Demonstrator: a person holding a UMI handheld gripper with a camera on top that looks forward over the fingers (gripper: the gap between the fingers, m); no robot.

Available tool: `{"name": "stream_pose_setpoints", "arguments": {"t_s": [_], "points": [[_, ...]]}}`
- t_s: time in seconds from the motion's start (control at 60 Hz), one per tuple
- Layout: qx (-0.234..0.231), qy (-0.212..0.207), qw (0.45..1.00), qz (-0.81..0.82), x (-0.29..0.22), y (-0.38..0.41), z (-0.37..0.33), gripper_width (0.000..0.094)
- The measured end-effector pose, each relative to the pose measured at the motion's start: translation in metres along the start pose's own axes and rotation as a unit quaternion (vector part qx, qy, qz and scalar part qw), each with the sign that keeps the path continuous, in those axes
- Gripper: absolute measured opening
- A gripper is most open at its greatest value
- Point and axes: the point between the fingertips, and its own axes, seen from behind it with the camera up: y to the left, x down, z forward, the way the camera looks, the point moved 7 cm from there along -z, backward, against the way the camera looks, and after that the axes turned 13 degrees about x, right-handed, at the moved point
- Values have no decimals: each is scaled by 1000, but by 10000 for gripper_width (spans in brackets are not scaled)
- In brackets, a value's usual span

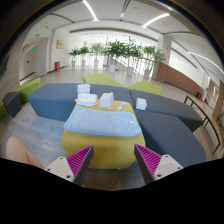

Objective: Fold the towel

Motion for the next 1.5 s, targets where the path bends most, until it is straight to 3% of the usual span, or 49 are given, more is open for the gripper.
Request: {"name": "stream_pose_setpoints", "arguments": {"t_s": [0.133, 0.367, 0.583, 0.767, 0.817, 0.833, 0.867, 0.917, 0.983, 1.217, 1.5], "points": [[-33, 3, 999, 1, -13, 28, 12, 845], [-117, -18, 993, -25, -52, 143, 69, 846], [-137, -1, 990, -37, -64, 229, 139, 821], [-128, 20, 990, -50, -51, 262, 179, 653], [-117, 33, 991, -60, -42, 261, 195, 562], [-109, 34, 991, -66, -39, 260, 199, 586], [-102, 20, 992, -73, -39, 259, 203, 427], [-94, 12, 992, -77, -40, 256, 205, 381], [-65, -6, 995, -79, -44, 247, 209, 54], [-109, 0, 993, -35, -56, 234, 199, 11], [-61, -41, 995, 65, -121, 94, 193, 26]]}}
